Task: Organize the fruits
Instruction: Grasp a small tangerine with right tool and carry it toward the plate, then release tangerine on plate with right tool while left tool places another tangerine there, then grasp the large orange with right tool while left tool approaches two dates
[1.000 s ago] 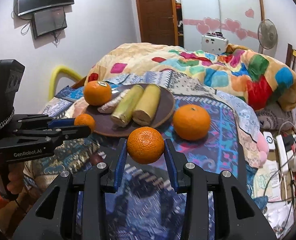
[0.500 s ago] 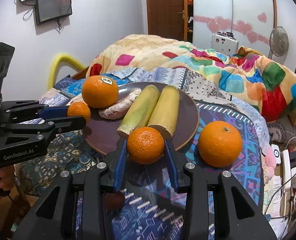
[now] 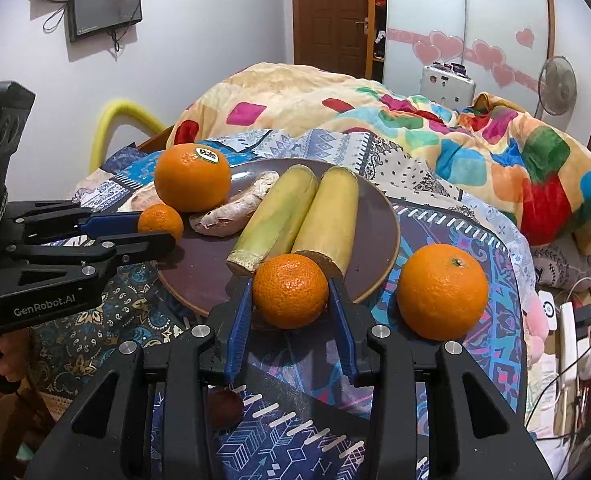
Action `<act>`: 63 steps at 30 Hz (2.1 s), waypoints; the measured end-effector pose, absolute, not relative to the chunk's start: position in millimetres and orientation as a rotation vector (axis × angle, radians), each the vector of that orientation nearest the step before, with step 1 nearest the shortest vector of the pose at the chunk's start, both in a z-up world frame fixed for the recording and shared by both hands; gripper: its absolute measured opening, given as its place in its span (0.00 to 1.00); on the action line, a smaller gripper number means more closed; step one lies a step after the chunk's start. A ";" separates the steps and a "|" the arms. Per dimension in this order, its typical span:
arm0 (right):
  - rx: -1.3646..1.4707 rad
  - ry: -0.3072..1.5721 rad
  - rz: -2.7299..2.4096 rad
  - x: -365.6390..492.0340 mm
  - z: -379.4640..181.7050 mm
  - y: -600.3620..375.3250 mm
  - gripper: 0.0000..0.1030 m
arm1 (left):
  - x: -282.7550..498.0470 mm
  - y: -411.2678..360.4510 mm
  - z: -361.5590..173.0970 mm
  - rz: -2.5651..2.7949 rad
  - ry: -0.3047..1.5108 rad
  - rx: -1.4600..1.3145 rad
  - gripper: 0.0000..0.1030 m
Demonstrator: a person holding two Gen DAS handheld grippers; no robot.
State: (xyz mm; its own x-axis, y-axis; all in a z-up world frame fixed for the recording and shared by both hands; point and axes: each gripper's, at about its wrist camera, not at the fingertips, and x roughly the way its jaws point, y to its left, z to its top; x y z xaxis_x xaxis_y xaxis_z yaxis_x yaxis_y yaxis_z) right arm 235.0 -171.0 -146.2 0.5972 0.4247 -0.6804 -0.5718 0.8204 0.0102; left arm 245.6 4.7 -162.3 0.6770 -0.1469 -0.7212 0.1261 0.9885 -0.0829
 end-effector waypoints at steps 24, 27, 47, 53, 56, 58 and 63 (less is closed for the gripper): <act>-0.180 0.673 0.448 238.8 -118.8 -231.5 0.47 | 229.1 -12.0 -114.2 -0.144 0.667 -0.016 0.65; -0.166 0.706 0.439 251.4 -125.8 -238.5 0.47 | 234.6 -12.3 -116.8 -0.149 0.674 -0.022 0.66; -0.236 0.800 0.398 290.8 -151.2 -225.7 0.59 | 244.8 -10.5 -142.3 -0.160 0.725 -0.031 0.66; -0.234 0.788 0.386 287.5 -149.8 -225.4 0.57 | 236.7 -15.4 -141.4 -0.176 0.734 -0.015 0.66; -0.222 0.792 0.406 278.8 -147.8 -227.0 0.57 | 231.9 -18.4 -141.9 -0.181 0.746 -0.017 0.66; -0.214 0.790 0.423 267.1 -146.2 -229.1 0.57 | 229.1 -21.0 -142.9 -0.187 0.758 -0.021 0.66; -0.214 0.779 0.458 228.0 -143.3 -236.5 0.57 | 214.3 -31.4 -148.8 -0.204 0.797 -0.025 0.66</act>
